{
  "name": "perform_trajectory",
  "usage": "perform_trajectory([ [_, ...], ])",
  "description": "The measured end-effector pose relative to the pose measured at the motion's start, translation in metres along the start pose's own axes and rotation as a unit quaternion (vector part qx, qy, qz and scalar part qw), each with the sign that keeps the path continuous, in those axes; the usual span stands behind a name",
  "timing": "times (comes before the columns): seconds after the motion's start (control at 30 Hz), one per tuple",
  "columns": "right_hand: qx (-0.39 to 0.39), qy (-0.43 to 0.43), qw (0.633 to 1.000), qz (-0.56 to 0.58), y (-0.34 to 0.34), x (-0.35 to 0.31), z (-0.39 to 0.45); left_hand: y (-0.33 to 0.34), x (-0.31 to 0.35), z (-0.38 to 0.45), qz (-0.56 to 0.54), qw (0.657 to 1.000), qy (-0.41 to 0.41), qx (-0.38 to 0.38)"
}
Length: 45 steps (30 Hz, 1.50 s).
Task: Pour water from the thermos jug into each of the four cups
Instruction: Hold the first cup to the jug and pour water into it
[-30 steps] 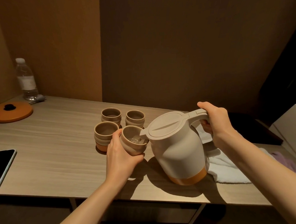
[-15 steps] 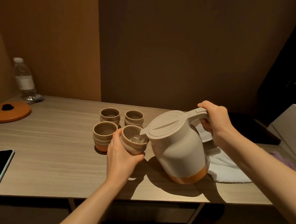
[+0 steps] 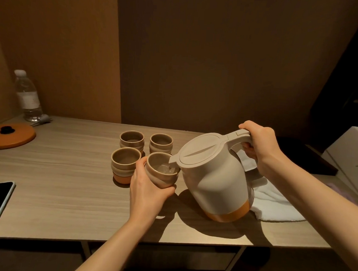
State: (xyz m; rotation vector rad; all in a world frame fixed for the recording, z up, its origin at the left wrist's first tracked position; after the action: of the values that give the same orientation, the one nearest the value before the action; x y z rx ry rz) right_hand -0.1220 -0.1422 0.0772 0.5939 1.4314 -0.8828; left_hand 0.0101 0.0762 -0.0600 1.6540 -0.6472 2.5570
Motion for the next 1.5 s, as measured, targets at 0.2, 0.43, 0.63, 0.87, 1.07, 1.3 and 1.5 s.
perform_trajectory([
  [0.2, 0.000, -0.003, 1.000, -0.009, 0.000, -0.003, -0.001, 0.001, 0.000, -0.002, -0.005, 1.000, -0.004, 0.000],
  [0.43, -0.004, -0.006, 1.000, -0.005, 0.001, -0.003, -0.001, 0.002, -0.001, -0.003, -0.011, 1.000, -0.009, -0.001],
  [0.63, -0.007, -0.005, 1.000, 0.003, 0.001, -0.001, 0.001, 0.003, -0.002, -0.003, -0.020, 1.000, -0.014, 0.002],
  [0.87, -0.009, -0.014, 1.000, -0.007, 0.003, -0.001, 0.002, 0.006, -0.004, -0.003, -0.030, 0.999, -0.025, -0.002],
  [1.07, 0.000, -0.019, 1.000, -0.003, 0.001, 0.005, 0.005, 0.012, -0.006, -0.004, -0.049, 0.998, -0.033, -0.006],
  [1.3, -0.003, -0.028, 0.998, 0.051, -0.005, 0.025, 0.012, 0.014, -0.001, 0.005, -0.062, 0.998, -0.022, 0.003],
  [1.5, 0.009, -0.046, 0.992, 0.118, -0.006, 0.035, 0.015, 0.017, 0.002, 0.016, -0.067, 0.998, -0.014, 0.013],
])
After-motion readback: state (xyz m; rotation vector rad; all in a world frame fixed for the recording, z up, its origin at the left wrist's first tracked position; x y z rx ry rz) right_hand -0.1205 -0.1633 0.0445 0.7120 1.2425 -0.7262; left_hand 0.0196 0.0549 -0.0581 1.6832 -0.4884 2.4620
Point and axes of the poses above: each hand's wrist, its own z-axis towards the middle knuckle, its own y-axis out of the palm, x = y × z, the point moved 5 cm from there along z, towards the middle knuckle, and after that the axes turned 5 degrees about -x, right-handed, at the moved point
